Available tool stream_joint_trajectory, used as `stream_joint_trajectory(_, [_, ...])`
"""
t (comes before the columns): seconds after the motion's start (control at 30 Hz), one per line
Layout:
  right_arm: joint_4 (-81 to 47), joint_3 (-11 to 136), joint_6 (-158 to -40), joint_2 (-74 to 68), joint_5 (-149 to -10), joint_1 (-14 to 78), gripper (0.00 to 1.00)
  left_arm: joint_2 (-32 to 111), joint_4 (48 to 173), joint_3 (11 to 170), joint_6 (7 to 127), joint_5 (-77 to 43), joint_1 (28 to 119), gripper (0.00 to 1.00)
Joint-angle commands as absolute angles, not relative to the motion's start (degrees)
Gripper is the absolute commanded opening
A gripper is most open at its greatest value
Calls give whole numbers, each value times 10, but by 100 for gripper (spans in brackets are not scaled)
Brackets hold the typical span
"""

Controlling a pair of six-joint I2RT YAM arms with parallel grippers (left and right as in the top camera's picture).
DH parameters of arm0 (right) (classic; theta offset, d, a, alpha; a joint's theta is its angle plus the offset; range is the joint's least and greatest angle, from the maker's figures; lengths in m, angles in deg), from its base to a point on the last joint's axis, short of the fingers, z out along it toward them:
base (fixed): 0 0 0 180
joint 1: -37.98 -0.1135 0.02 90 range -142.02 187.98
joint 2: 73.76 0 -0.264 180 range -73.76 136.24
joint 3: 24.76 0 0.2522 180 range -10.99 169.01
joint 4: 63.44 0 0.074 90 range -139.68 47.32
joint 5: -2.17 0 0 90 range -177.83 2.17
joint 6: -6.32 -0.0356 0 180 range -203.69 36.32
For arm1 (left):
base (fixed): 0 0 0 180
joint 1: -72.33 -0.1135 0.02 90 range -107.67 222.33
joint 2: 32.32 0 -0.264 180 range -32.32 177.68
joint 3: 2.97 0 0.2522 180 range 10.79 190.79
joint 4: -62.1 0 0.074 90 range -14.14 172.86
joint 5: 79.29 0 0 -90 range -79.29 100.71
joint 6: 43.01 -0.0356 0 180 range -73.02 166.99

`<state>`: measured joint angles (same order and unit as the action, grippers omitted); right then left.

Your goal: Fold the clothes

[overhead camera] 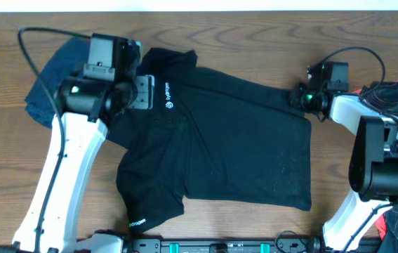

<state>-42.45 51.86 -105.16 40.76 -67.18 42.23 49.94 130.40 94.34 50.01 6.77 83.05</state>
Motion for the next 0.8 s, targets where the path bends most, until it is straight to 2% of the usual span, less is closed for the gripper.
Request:
stream_joint_trajectory(0.0, [-450,512,-1101,462,-751,422,1,491,1334,951,524,53,831,67])
stream_joint_trajectory(0.2, [-485,532,-1155,487,-863,458,1,492,1383,951,524,23,831,67])
stream_joint_trajectory(0.37, [-440,601,-1153,487,-853,506,1,492,1397,951,524,24,831,67])
stream_joint_trajectory(0.47, [-424,650,-1096,487,-777,527,1,492,1397,951,524,24,831,68])
stream_joint_trajectory(0.5, [-424,662,-1074,487,-750,531,4,493,1397,951,524,24,831,67])
stream_joint_trajectory(0.53, [-421,674,-1052,487,-723,534,11,493,1397,951,524,24,831,68])
stream_joint_trajectory(0.6, [-391,703,-1008,483,-657,542,35,493,1397,950,524,24,831,68])
stream_joint_trajectory(0.63, [-368,717,-995,478,-630,546,41,493,1399,950,522,24,831,68])
stream_joint_trajectory(0.77, [-247,754,-971,436,-580,568,45,493,1406,948,520,28,831,68])
